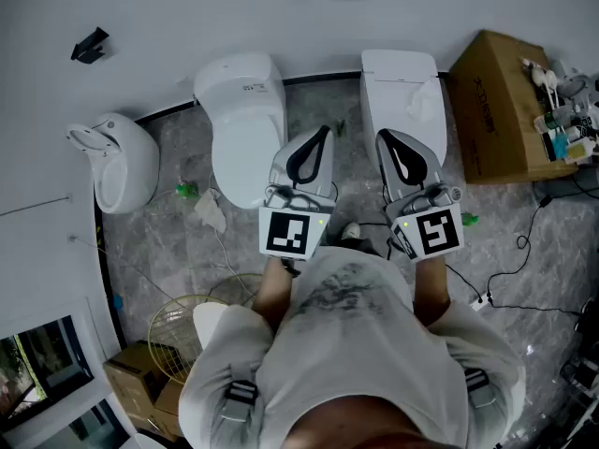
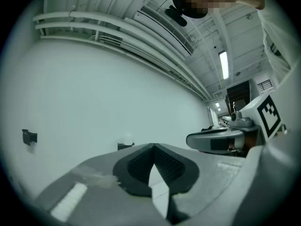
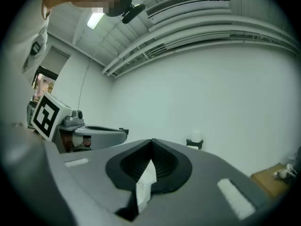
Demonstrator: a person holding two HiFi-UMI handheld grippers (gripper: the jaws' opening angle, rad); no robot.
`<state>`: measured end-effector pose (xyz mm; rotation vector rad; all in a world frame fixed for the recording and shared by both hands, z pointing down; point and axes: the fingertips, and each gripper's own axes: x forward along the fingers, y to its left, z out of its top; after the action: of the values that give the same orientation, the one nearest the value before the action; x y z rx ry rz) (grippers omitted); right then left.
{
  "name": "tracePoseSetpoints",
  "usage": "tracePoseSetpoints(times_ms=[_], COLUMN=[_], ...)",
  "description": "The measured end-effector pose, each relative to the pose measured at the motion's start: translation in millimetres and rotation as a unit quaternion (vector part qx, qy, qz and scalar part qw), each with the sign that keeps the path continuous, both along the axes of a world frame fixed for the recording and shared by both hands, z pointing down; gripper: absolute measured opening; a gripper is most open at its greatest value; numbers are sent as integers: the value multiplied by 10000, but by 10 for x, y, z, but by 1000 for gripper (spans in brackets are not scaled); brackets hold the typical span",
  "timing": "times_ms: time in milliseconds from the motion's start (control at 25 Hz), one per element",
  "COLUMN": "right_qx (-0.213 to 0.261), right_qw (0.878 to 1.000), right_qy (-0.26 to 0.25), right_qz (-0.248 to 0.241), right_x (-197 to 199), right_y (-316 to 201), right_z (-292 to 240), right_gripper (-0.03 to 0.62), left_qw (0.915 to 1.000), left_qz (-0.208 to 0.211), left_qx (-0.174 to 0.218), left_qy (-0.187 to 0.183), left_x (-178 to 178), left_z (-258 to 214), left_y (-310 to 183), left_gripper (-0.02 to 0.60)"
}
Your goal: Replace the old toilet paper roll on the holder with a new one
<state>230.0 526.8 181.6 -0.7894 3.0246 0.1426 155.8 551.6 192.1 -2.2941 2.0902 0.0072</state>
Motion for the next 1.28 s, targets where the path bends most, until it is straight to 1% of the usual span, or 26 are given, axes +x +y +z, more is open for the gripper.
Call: tracePoseSetpoints(times_ms=[160,280,400,560,680,960,1040,1200,1280], right_qx=[51,41,75,-6,-48,-120,-125,-110,-111], right_qw=[10000,9999,9997,9997,9997,9995,9996,9998,9999], right_qy=[48,1,-131,-212,-251,-222,-182,-45,1], right_qz=[47,153,196,84,-46,-206,-180,-129,-73], right_x=[0,56,143,235,217,-3,-109,-373,-467], right_y=[17,-6,-64,-131,-176,-449,-556,-788,-932], right_z=[45,49,33,49,69,134,169,215,224], right_gripper=[-2,-2,0,-1,-1,0,0,0,0], left_qw=[9998,9998,9999,10000,9999,9994,9993,9990,9992], left_qz=[106,114,96,-3,-96,-302,-326,-341,-299], left_qx=[127,92,53,-4,-115,-158,-174,-195,-181], left_qy=[97,160,132,18,-7,42,59,215,170], left_x=[43,84,142,232,241,6,-109,-401,-519], left_z=[-30,-15,-3,20,82,162,193,215,214], left_y=[-12,-23,-52,-85,-114,-338,-423,-653,-813], left_gripper=[-3,-2,-2,-2,-3,-2,-2,-2,-2])
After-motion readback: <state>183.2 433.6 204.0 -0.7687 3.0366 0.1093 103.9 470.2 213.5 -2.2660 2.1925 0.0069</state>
